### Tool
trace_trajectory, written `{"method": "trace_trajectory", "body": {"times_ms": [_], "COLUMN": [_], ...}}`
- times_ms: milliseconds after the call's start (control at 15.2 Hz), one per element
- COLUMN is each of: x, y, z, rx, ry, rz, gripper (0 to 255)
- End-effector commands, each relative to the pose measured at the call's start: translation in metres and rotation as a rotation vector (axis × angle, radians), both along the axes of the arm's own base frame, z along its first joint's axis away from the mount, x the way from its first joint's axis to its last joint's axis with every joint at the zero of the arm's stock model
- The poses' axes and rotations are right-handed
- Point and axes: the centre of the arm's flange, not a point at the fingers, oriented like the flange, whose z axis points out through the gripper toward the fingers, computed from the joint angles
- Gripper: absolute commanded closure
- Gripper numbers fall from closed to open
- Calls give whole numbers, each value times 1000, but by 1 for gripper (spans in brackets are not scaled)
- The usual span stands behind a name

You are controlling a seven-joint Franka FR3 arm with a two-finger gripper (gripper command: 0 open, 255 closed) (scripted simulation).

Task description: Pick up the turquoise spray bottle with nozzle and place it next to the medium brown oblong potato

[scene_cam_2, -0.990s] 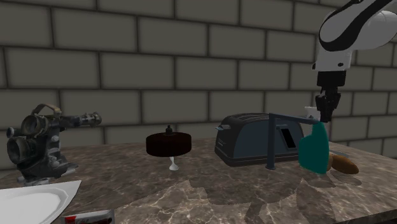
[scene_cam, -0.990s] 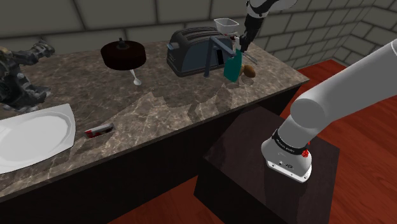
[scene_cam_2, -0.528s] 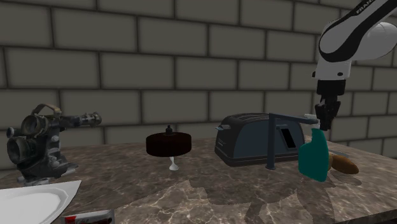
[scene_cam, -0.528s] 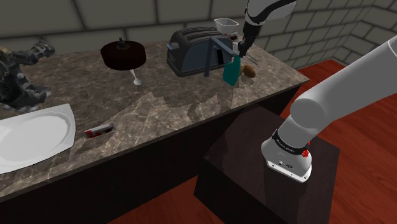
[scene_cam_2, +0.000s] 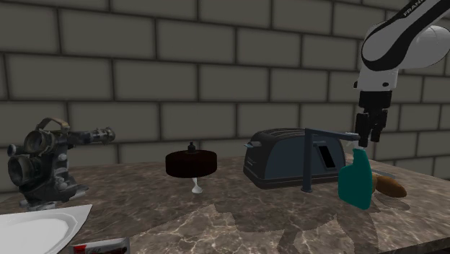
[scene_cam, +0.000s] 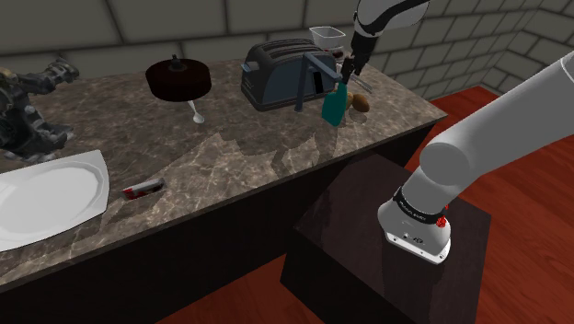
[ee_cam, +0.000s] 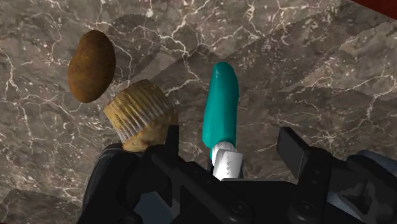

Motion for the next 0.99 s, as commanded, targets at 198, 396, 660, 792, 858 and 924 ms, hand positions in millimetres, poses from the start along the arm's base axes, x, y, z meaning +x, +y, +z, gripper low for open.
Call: {"method": "trace_trajectory", "body": {"times_ms": [198, 396, 660, 792, 858, 924], "x": [-1, -3, -3, -3, -3, -3], "y": [1, 5, 5, 5, 5, 5], "z": [13, 50, 50, 50, 50, 50], "rx": [0, 0, 0, 0, 0, 0], "ry": [0, 0, 0, 0, 0, 0], "rz": [0, 0, 0, 0, 0, 0], "gripper": [0, 0, 0, 0, 0, 0]}}
